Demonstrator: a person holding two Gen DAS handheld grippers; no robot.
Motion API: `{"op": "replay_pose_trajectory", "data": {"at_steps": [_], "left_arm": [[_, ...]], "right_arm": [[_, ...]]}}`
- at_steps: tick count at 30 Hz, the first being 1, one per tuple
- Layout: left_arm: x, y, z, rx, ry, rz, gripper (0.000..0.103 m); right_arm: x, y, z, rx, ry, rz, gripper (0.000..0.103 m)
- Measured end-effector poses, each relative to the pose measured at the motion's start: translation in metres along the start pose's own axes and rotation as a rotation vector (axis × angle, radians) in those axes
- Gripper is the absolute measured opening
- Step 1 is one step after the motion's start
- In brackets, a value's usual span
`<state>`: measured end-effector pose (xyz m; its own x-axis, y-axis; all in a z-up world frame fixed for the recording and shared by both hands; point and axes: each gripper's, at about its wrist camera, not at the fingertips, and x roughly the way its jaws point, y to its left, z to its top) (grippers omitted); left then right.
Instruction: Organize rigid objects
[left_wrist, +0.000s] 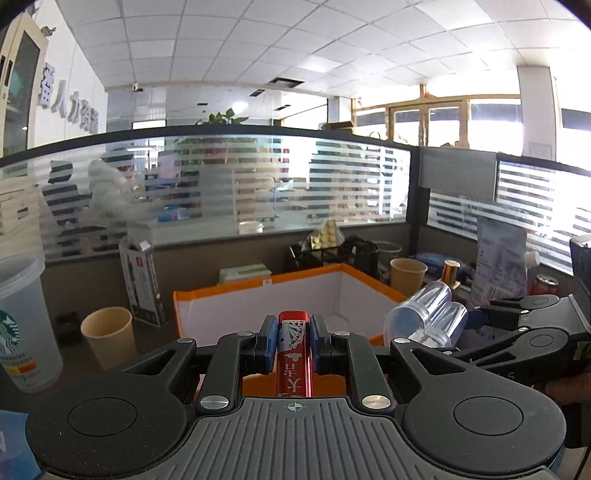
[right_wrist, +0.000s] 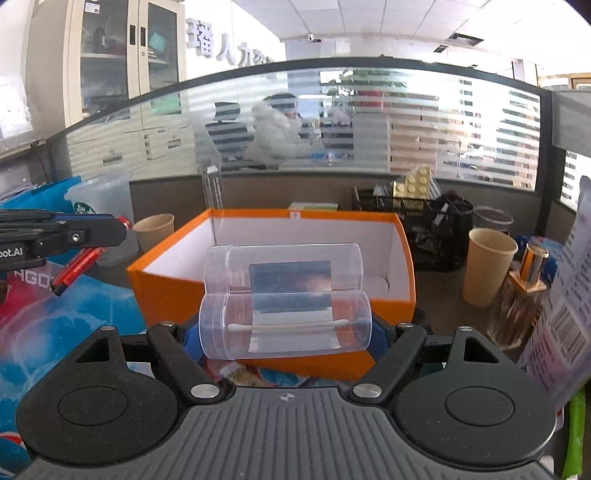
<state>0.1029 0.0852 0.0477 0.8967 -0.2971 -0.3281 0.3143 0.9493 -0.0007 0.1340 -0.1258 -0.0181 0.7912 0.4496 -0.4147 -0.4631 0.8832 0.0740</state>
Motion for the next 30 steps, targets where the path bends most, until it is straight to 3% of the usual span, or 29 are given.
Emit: {"op": "replay_pose_trajectory", "data": {"at_steps": [10,16,21,27,30], "left_arm": [[0.020,0.003,0.015,0.004,0.000,0.001,0.016],[0.029,0.013,0.001,-0.034,0.033,-0.001,0.016],[0.030,0.010,-0.030,-0.029,0.135,-0.081,0.017],[0.053,0.004,-0.073,-0.085,0.286,-0.106,0.018],[0.049,0.002,-0.080,-0.118,0.304,-0.136,0.020]], "right_arm": [[0.012,-0.003,0.021,-0.018,-0.031,0.007,0.079],[0.017,-0.004,0.020,-0.007,-0.036,0.009,0.078],[0.017,-0.004,0.019,0.000,-0.041,0.010,0.079],[0.015,-0.002,0.019,0.002,-0.043,0.014,0.078],[0.012,-0.002,0.016,0.004,-0.039,0.005,0.078]]}}
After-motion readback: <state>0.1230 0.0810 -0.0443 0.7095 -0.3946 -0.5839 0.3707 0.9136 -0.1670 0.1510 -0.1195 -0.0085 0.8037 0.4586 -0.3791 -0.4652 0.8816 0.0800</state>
